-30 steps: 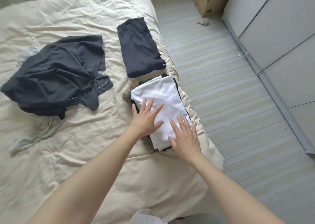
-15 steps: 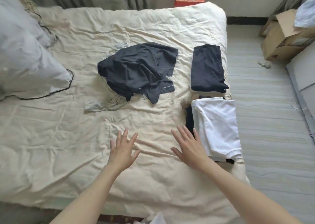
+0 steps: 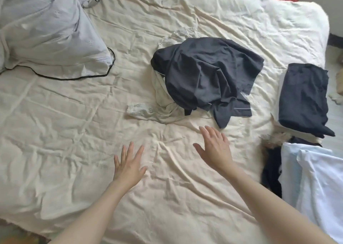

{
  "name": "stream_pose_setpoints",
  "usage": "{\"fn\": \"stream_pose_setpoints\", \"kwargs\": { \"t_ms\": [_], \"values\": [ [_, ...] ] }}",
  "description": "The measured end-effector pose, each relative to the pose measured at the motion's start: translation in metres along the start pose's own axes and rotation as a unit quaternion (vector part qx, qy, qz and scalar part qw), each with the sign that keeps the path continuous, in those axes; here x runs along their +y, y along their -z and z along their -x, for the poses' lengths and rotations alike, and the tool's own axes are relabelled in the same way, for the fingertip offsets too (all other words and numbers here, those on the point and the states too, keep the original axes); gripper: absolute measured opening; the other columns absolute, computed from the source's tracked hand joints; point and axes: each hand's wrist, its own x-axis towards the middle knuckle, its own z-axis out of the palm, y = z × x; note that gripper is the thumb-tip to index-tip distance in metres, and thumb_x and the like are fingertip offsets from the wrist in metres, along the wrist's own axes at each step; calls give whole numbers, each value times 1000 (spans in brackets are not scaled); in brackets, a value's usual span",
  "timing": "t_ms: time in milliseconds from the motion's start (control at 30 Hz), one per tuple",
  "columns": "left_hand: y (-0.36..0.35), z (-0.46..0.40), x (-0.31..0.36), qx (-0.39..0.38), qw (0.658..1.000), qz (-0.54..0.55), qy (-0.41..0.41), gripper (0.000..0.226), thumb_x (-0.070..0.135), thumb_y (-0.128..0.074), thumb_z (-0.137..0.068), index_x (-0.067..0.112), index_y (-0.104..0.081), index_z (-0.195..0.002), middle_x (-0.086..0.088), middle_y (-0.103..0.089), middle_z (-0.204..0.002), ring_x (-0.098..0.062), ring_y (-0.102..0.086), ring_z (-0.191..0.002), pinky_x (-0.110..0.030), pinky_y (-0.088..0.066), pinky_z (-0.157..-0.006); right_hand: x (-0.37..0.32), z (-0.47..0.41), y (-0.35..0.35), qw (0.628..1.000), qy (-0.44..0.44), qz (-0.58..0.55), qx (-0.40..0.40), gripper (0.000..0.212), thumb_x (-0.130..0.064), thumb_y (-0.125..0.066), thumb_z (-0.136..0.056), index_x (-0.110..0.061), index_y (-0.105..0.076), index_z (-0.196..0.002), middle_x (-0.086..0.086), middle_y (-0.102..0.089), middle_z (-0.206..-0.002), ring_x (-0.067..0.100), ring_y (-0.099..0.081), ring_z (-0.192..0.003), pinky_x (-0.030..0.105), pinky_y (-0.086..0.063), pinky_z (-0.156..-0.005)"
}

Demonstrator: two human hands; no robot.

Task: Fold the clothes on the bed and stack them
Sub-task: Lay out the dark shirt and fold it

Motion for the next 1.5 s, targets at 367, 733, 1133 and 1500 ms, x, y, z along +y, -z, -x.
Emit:
{"fn": "stream_pose_setpoints", "kwargs": {
  "t_ms": [367, 733, 1133, 1500],
  "values": [
    [-12, -161, -39, -76, 993, -92, 25, 114, 63, -66, -73, 41, 19, -145, -3, 27, -156, -27, 19, -144, -60, -4, -112, -41, -221, -11, 982, 9, 115, 149, 61, -48, -52, -91, -9, -40, -136, 10, -46, -128, 30, -42, -114, 40, -34, -85],
    [8, -190, -48, -152, 985, -82, 1, 105, 54, -67, -77, 41, 9, -148, -4, 20, -158, -27, 11, -146, -58, -16, -113, -56, -193, -26, 941, -97, -295, 131, 19, -12, -48, -96, -7, -67, -98, 0, -60, -91, 16, -52, -84, 18, -30, -67],
    [91, -23, 40, -48, 884, 429, -179, 89, 34, -75, -79, 35, -20, -148, 19, -22, -149, 1, -23, -135, -23, -25, -107, -67, -5, 40, 894, -66, -436, 79, 31, -14, -53, -96, -13, -48, -65, -3, -54, -62, 12, -50, -58, 27, -41, -58],
    [128, 152, 61, 180, 911, 290, -231, 5, 12, -66, -86, 13, -70, -88, 20, -58, -70, -1, -53, -73, -5, -37, -67, -81, 131, 115, 930, 105, -338, 101, 19, -27, -57, -94, -15, -62, -80, -8, -60, -72, 9, -52, -68, 23, -37, -63]
  ]
}}
